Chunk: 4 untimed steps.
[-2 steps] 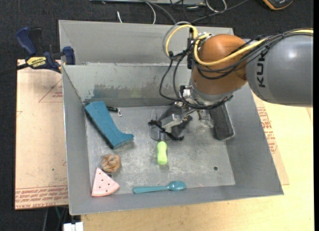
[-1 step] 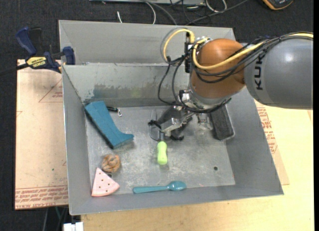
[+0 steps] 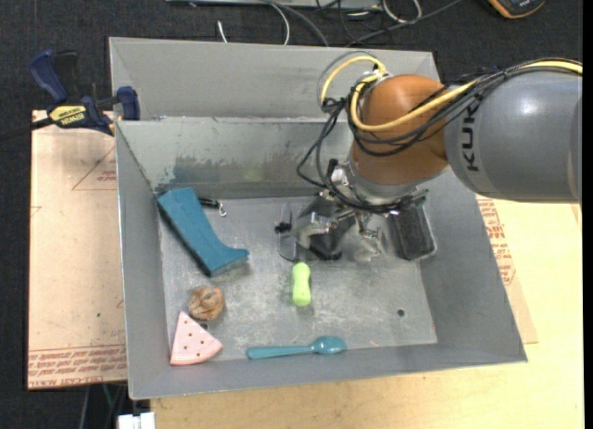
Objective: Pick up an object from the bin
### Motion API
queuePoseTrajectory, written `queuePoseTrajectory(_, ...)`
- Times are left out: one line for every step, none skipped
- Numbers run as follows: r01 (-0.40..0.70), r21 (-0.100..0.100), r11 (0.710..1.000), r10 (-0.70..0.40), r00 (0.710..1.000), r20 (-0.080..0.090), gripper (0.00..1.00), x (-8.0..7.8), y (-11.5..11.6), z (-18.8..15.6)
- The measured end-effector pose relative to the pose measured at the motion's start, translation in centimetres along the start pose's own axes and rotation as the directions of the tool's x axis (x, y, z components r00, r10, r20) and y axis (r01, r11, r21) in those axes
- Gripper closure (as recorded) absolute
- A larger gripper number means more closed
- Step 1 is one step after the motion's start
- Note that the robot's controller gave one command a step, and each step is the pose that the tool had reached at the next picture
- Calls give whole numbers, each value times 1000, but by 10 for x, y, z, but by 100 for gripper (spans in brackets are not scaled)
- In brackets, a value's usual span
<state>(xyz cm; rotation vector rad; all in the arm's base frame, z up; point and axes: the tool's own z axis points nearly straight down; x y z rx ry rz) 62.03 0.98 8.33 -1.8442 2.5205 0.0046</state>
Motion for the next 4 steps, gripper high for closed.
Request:
queuePoseTrajectory(118,1,993,-118,993,4,100,-11,3,5)
queuePoseTrajectory(118,0,993,-118,993,4,100,-11,3,5)
queuePoseTrajectory(153,-4,988,-153,988,5,100,-8,3,-53)
queuePoseTrajectory(159,5,987,-159,987,7,100,-11,4,-66)
